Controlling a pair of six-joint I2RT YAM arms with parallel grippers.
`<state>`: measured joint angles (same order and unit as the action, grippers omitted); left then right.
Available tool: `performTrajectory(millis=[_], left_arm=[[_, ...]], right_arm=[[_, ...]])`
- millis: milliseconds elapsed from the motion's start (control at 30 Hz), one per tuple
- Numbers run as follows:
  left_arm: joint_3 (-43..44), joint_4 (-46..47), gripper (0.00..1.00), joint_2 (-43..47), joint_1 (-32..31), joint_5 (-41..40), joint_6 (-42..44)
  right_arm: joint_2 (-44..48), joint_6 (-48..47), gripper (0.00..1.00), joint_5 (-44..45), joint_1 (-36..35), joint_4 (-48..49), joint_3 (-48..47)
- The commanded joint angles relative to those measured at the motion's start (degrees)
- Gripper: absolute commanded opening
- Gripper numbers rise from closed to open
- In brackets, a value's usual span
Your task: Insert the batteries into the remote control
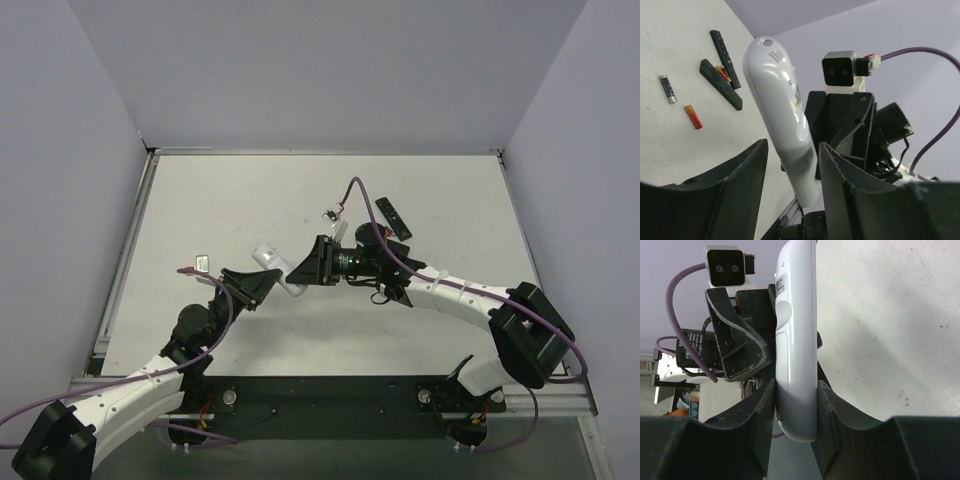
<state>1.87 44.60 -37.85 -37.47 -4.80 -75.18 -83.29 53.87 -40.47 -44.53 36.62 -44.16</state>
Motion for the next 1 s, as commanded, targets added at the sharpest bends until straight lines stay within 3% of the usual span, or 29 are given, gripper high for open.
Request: performTrajectory(millis=[0, 233, 333, 433, 467, 500, 667, 800, 833, 967], left_arm=[[2.7, -0.66, 0.52, -1.26, -0.41, 2.07, 4.33], [5.42, 0.05, 0.31, -4.69, -0.32, 1.29, 8.2], [6.13, -0.3, 0.17, -5.04, -0.32, 0.41, 9.17], [7.09, -2.48, 0.0, -4.61, -0.32, -0.82, 10.66], [7.97, -3.63, 0.0, -4.43, -0.23, -1.18, 11.27], [8.5, -5.03, 0.0, -4.08, -0.14, -1.44, 13.02], [15.96, -24.97, 0.0, -1.97, 1.08, -3.73, 21.98], [29.2, -43.69, 0.0, -6.17, 3.45, -5.75, 34.62], [31.59, -51.99, 0.0, -9.76, 4.42, -6.36, 36.57], [45.92, -71.02, 0.0, -23.38, 9.86, -5.66, 47.81]], right_arm=[[-0.65, 1.32, 0.0, -0.31, 0.41, 6.97, -0.4], [-1.53, 1.42, 0.01, -1.28, 0.41, 7.5, -0.31], [-1.7, 1.16, 0.05, -1.45, 0.41, 7.76, 0.13], [-1.35, 0.45, 0.23, -1.19, 0.5, 7.24, 0.57], [-1.09, -0.07, 0.37, -1.11, 0.59, 6.89, 0.66], [-0.31, -0.69, 0.43, -0.84, 0.94, 5.41, 0.83], [4.61, -7.35, 0.73, 0.91, 3.48, -3.03, 1.09], [9.8, -16.4, 0.84, 5.64, 5.77, -16.52, 1.01], [10.94, -18.43, 0.86, 7.49, 6.3, -19.8, 0.57], [16.65, -28.28, 0.91, 18.21, 7.09, -36.31, -0.66]])
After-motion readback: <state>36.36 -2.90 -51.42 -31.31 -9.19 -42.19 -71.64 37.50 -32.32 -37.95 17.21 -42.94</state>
